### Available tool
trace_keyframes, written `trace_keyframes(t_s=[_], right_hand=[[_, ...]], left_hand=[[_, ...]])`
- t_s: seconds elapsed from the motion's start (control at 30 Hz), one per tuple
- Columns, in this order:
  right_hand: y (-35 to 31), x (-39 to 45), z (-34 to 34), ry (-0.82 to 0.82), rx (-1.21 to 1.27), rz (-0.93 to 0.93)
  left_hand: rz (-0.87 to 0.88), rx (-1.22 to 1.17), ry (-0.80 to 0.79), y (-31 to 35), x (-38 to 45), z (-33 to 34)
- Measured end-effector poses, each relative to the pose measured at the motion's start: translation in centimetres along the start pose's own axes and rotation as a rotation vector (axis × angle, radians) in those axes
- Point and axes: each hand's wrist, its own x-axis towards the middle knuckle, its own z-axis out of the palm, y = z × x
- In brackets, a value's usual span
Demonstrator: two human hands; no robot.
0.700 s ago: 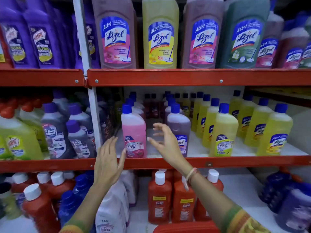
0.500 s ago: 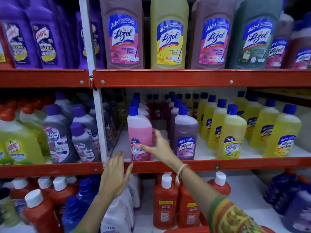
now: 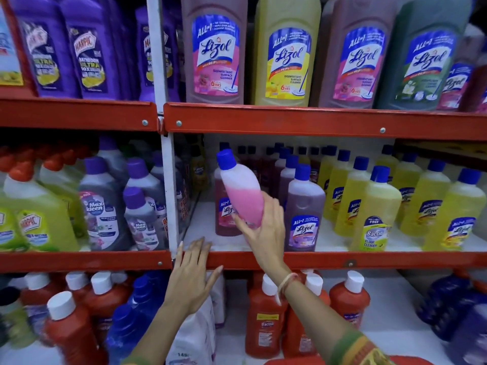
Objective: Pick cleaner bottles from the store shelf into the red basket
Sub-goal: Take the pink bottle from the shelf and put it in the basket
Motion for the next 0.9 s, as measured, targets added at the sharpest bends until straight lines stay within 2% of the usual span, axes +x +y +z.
trace_keyframes(t_s=[0.17,0.3,0.37,0.5,0.57,0.73,0.9], right_hand=[[-1.0,-0.9,-4.9,0.182,-0.372,-0.175],[-1.1,-2.1,-8.2,0.187,-0.412,-0.223],[-0.9,-2.1,-9.6,0.124,-0.241,-0.171],[-0.8,-1.4,-13.0,-0.19,0.594,0.136],[-0.2,-0.9,-14.1,-0.312,0.856,0.26],[1.3,-0.4,-15.8,-0.549,1.209,0.376],[3.2,-0.5,-17.0,-0.722,1.284,0.439]], left_hand=[[-0.083,0.038,0.002,1.4,0.2,-0.2],[-0.069,0.023,-0.009,3.7,0.6,-0.1],[-0.032,0.02,-0.017,5.0,1.1,0.2],[-0.017,0.022,-0.017,6.6,1.4,0.9],[-0.024,0.016,-0.006,6.7,1.3,1.3],[-0.005,0.007,0.021,6.3,1.1,1.8],[-0.038,0.002,0.007,6.7,1.0,2.0]])
